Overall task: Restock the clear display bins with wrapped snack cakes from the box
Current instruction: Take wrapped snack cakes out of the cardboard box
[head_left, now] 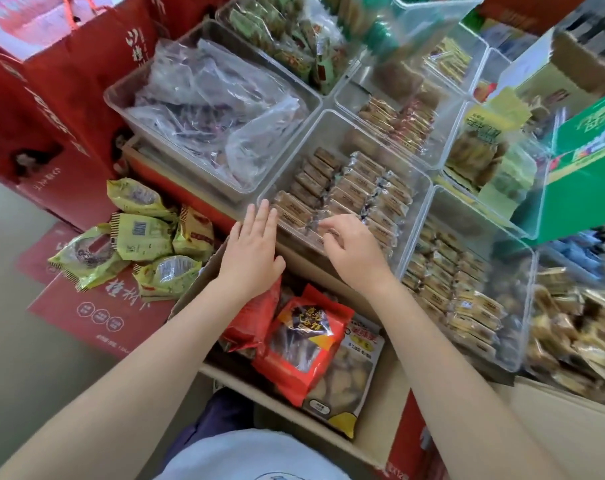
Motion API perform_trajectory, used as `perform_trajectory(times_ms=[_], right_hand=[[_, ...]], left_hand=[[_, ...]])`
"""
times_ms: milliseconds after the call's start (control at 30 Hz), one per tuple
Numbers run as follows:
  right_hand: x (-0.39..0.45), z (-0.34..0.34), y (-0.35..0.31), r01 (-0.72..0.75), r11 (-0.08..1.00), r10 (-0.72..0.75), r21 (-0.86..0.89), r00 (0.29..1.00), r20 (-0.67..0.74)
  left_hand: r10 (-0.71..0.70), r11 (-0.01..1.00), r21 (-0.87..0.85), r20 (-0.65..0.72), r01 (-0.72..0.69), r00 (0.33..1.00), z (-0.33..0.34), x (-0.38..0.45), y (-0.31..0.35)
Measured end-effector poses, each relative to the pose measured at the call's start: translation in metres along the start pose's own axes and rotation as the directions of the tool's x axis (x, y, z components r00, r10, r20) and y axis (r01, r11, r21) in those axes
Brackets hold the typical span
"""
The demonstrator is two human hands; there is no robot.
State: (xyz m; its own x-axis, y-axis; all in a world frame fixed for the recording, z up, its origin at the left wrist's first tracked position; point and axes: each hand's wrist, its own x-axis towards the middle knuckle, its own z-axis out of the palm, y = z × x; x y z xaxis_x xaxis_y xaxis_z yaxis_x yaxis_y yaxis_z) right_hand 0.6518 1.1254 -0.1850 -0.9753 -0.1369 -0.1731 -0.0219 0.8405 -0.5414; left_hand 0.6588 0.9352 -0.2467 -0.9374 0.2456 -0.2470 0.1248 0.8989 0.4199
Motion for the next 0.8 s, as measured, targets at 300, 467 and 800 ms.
perform_trajectory(times_ms=[300, 467, 800], right_hand=[[-0.248, -0.128, 0.099, -0.182, 0.978, 0.206, 0.099, 0.884, -0.42], [-0.404, -0.191, 0.18, -0.363, 0.924, 0.362, 0.122, 0.725, -0.586], [-0.53, -0.179, 0.318, -0.554, 0.825, 0.56, -0.114, 0.828, 0.032]], left_hand=[[0.479, 0.825, -0.356, 0.028, -0.439, 0.877, 0.059, -0.105, 0.216], [0.782, 0.554, -0.4, -0.052, -0.73, 0.622, 0.104, -0.214, 0.356], [0.814, 0.58, -0.096, 0.093, -0.809, 0.573, 0.174, -0.288, 0.457]])
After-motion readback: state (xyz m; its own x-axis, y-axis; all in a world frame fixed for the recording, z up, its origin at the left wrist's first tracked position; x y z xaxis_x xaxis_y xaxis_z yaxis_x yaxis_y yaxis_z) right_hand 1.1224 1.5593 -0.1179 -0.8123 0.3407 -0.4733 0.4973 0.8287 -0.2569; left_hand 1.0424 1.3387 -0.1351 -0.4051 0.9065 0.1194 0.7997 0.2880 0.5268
